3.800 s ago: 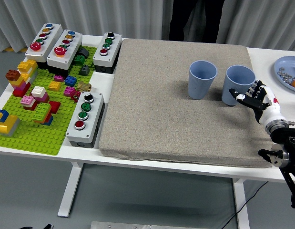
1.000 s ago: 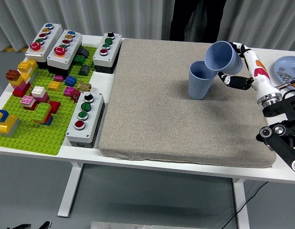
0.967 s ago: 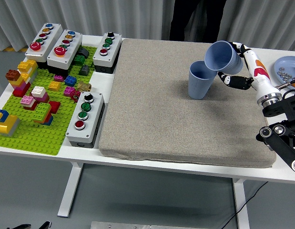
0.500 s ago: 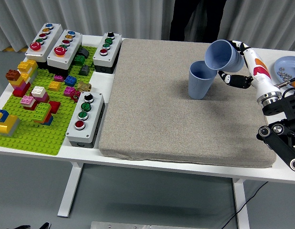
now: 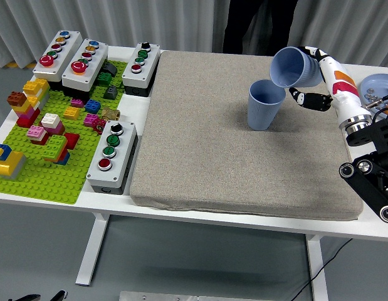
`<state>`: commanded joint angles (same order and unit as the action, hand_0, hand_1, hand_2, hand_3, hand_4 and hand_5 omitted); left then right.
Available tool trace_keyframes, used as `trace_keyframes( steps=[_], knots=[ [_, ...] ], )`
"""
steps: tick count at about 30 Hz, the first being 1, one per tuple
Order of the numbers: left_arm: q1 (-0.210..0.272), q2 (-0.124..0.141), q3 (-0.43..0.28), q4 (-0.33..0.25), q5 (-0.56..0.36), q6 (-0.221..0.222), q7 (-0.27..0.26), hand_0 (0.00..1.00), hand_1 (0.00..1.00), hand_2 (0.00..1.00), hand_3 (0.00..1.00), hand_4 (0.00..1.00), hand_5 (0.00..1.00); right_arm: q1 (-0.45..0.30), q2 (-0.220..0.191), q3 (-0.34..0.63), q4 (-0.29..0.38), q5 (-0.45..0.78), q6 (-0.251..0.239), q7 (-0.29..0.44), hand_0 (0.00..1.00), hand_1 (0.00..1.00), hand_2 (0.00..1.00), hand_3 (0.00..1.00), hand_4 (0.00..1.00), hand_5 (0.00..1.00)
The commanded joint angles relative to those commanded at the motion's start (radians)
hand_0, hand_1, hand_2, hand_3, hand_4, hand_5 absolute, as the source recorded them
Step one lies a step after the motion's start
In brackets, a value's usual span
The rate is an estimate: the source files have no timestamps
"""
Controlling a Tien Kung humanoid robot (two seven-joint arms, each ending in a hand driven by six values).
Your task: Pick cup pour cup place
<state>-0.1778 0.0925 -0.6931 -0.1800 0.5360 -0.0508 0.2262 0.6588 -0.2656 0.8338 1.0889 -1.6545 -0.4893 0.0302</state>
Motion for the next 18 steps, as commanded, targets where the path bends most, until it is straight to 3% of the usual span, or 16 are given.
trace_keyframes(
  steps=[18],
  knots=[
    [-0.003,0.001,-0.001,0.000,0.001,0.000,-0.001,0.775,0.789,0.855,0.736,0.511,0.958,0.017,0.000,-0.015,-0.039,-0.059,-0.024,0.015,0.812,0.700,0.584,0.586,0.614,0.091]
  ],
)
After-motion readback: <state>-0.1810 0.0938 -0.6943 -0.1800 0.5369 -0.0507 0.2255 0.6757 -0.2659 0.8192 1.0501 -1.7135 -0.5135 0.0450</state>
